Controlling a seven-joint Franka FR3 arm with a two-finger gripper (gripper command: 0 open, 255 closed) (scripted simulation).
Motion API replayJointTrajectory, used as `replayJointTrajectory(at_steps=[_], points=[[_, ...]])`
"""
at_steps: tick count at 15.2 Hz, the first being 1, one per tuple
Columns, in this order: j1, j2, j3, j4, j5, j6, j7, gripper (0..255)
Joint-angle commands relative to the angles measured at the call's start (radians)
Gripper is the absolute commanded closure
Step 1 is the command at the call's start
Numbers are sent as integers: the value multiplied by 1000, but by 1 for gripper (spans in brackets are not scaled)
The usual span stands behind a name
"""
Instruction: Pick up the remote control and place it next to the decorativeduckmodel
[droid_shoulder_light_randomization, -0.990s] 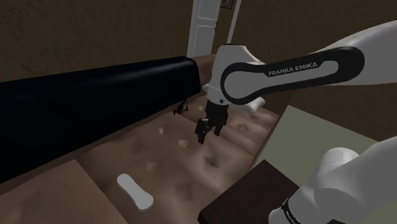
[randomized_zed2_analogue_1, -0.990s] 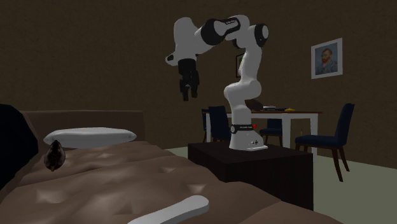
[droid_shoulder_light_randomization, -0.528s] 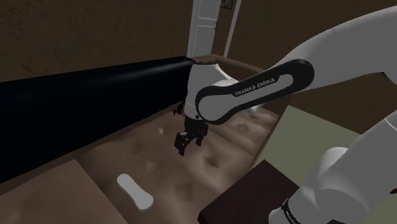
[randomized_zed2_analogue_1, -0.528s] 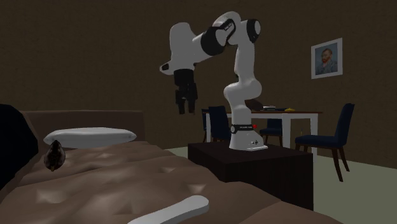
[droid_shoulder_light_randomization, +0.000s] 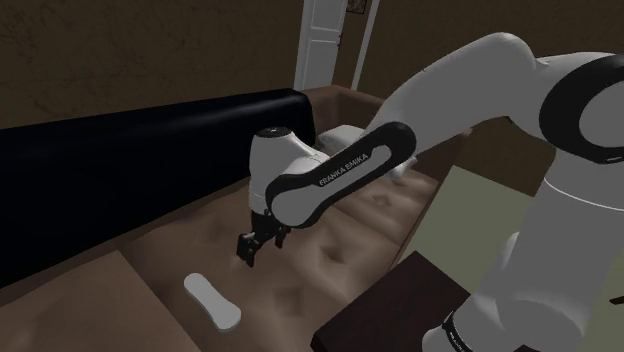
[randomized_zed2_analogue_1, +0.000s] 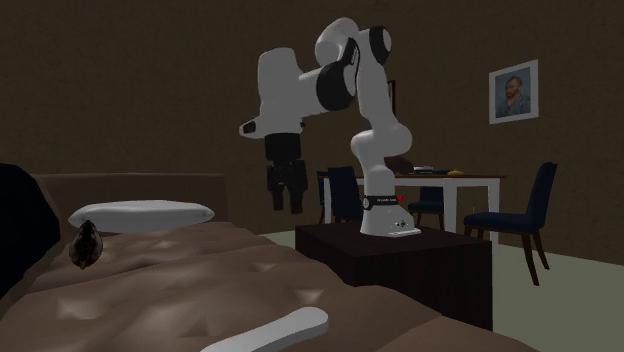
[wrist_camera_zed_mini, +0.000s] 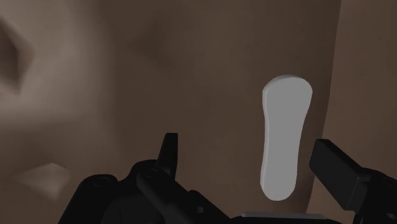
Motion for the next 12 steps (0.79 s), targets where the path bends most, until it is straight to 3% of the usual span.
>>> replayJointTrajectory(at_steps=[1, 12], points=[[24, 87, -5, 59, -52, 20, 46, 0], [209, 522, -84, 462, -229, 21, 194, 0]])
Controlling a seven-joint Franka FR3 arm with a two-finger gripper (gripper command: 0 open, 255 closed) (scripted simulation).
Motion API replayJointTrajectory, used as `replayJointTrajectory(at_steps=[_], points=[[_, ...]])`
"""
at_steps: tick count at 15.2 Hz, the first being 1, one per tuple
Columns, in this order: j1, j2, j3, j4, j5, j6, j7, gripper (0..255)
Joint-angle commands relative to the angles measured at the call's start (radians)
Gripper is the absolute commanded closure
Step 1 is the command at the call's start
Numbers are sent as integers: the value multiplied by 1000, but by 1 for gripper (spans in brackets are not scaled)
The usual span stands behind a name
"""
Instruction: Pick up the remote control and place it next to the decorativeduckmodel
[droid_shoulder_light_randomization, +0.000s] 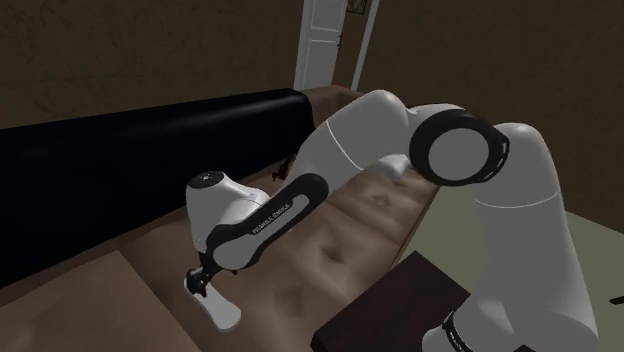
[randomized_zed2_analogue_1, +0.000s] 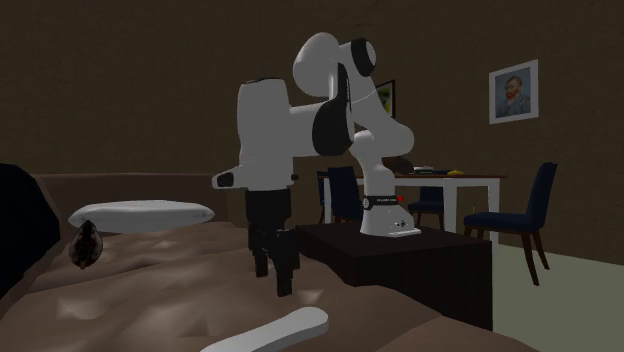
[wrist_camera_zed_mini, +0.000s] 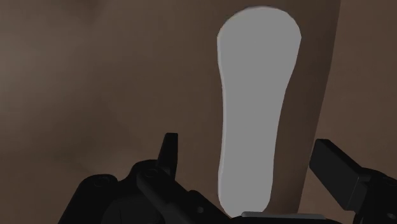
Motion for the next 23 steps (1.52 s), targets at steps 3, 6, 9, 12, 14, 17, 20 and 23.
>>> replayJointTrajectory(at_steps=[3, 6, 9, 12, 14, 17, 20, 23], points=[[52, 126, -22, 137, -28, -17, 20, 0], [58, 156, -30, 144, -35, 6, 24, 0], [64, 187, -38, 153, -42, 29, 28, 0], [67, 203, -42, 159, -46, 40, 30, 0], [67, 204, -42, 159, -46, 40, 30, 0], [67, 204, -42, 159, -46, 40, 30, 0], [67, 203, -42, 159, -46, 40, 30, 255], [67, 203, -42, 159, -46, 40, 30, 255]])
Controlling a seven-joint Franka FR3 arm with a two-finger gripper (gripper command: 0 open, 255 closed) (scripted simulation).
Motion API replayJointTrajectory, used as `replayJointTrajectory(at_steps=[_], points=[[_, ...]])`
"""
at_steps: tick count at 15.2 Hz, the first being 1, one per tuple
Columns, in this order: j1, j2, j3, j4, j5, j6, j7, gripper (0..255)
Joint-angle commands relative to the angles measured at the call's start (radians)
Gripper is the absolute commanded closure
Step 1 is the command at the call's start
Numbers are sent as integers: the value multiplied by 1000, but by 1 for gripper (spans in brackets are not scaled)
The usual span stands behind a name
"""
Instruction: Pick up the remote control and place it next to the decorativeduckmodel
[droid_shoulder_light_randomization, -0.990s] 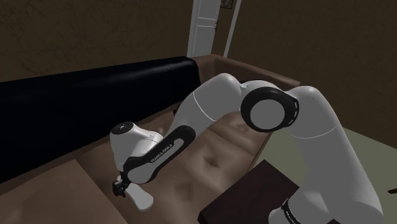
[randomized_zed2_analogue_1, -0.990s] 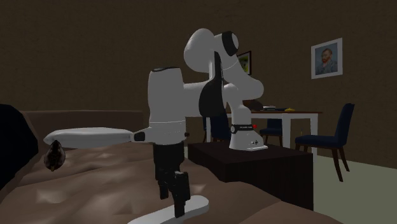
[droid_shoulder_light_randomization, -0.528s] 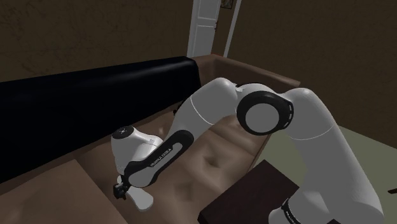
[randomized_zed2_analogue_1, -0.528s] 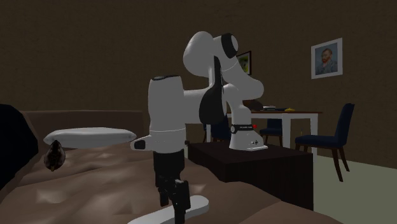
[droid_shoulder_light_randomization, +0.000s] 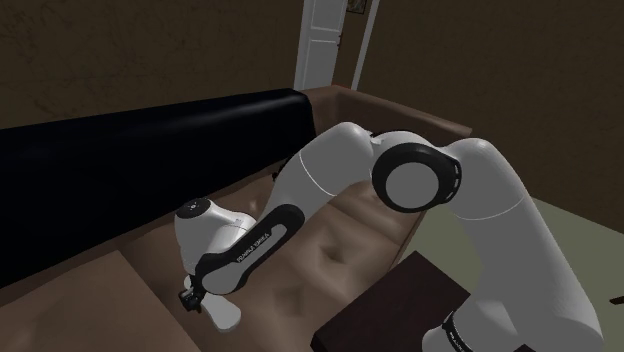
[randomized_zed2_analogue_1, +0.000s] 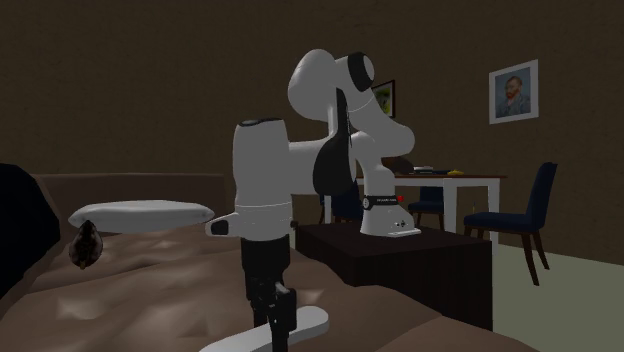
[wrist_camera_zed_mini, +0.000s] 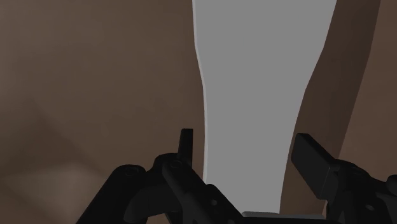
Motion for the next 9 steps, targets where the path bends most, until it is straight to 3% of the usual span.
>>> replayJointTrajectory(at_steps=[1, 9], points=[[0, 0, 0, 0, 0, 0, 0, 255], [-8, -45, 10, -19, 9, -26, -4, 255]])
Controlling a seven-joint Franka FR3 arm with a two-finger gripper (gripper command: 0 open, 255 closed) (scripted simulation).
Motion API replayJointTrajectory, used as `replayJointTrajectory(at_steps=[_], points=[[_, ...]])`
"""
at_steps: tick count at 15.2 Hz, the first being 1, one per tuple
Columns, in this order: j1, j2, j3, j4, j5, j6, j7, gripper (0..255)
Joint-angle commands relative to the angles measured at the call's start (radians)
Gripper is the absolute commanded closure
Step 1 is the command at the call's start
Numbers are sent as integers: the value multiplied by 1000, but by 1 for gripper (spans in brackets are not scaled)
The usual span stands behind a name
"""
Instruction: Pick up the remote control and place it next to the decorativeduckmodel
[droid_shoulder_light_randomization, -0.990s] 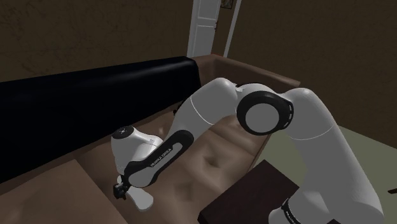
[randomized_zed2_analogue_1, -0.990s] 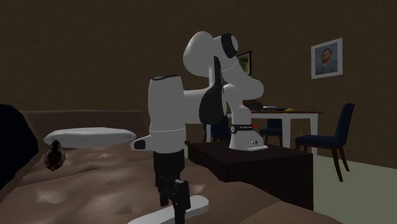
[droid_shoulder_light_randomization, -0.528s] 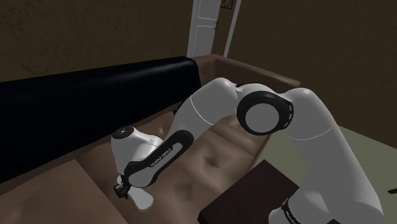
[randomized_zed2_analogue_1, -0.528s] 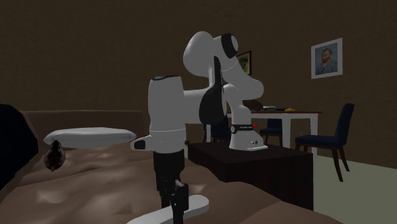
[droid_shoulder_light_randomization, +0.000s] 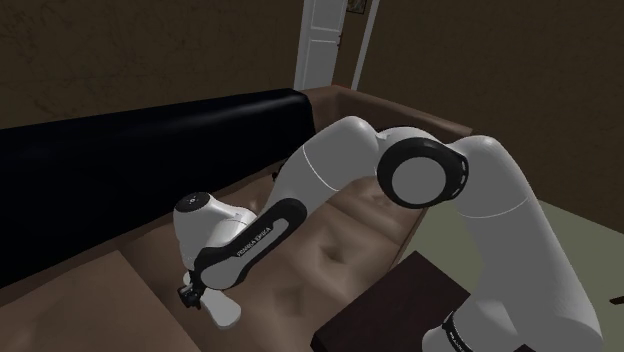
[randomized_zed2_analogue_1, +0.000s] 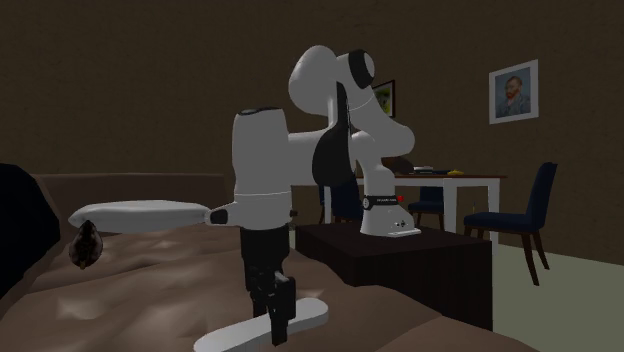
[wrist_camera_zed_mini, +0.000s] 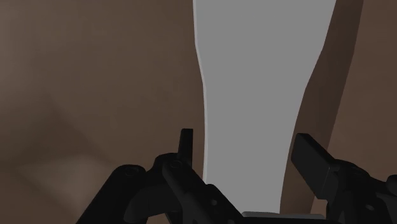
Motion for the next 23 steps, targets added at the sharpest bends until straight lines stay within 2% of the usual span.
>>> replayJointTrajectory(at_steps=[1, 23], points=[[-3, -23, 5, -11, 4, -11, 0, 255], [-42, -236, 59, -43, 64, -191, -32, 255]])
